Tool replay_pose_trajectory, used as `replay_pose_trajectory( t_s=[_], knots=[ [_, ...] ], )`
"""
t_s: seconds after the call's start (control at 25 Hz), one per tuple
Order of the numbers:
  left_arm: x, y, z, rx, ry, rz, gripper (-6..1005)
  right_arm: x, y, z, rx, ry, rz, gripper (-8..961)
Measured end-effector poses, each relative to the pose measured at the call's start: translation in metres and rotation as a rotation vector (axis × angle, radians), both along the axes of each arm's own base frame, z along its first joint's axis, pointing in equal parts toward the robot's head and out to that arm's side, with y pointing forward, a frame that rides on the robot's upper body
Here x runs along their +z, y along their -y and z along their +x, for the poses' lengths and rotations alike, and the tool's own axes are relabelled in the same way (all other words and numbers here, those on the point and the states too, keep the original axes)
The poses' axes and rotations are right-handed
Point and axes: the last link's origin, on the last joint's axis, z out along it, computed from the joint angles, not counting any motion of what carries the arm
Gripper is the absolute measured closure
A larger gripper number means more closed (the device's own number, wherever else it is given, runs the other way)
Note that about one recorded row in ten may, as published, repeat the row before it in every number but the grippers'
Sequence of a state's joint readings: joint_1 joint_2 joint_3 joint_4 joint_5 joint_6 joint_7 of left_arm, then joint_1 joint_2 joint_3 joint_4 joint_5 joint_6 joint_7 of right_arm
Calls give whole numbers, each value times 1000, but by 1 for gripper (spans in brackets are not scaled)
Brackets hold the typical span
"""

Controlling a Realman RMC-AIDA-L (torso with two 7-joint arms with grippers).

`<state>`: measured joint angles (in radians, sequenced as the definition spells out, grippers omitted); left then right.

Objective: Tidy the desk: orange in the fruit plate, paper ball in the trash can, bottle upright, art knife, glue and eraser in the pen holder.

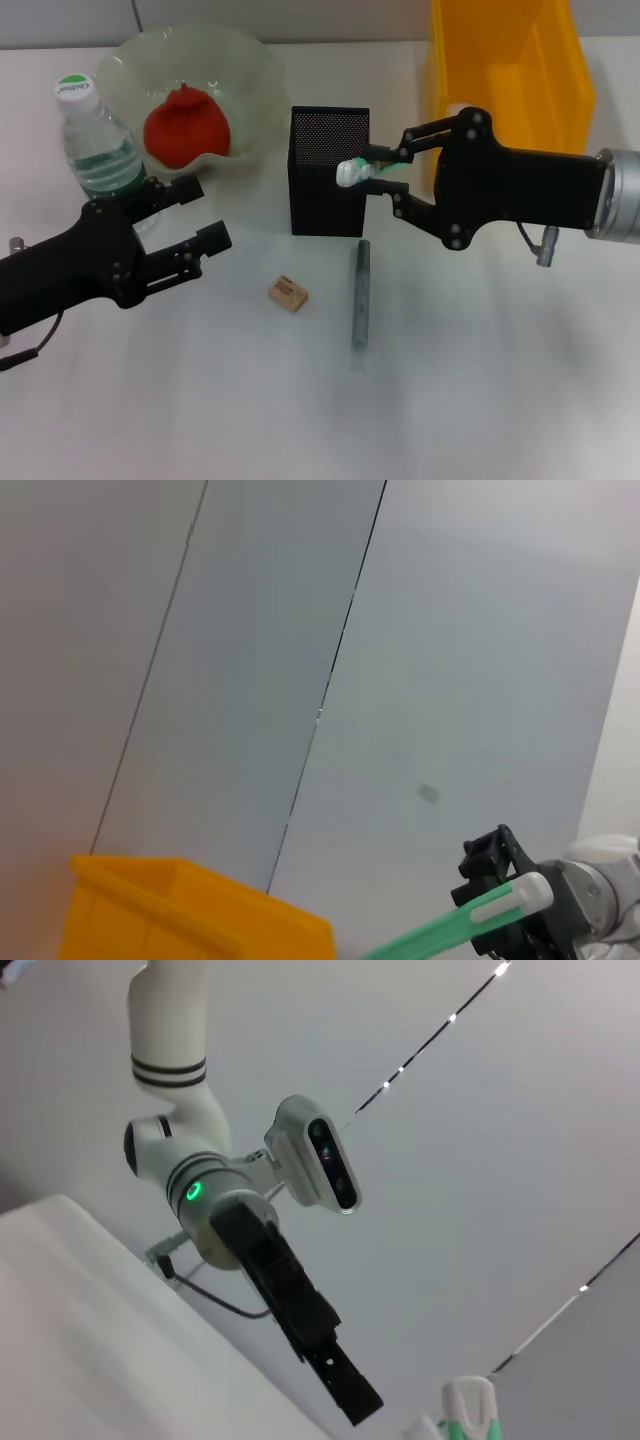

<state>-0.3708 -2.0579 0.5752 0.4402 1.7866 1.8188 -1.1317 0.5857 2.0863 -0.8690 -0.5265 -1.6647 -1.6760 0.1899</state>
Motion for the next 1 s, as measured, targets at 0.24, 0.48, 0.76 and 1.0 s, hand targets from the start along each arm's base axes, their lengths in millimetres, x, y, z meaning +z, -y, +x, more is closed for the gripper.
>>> replay_pose_trajectory(
  t_s=[0.24,0.48,0.76,1.0],
  knots=[
    [0,-1,1,3,13,10,230,0,-2,0,45,7,70,763],
    [0,-2,2,4,18,6,230,-8,-8,-2,68,30,120,762],
    [-3,1,1,12,16,-9,230,-23,-22,-15,43,35,120,761],
    [-10,7,-5,19,0,4,230,-36,-33,-25,-12,24,100,760]
  ],
)
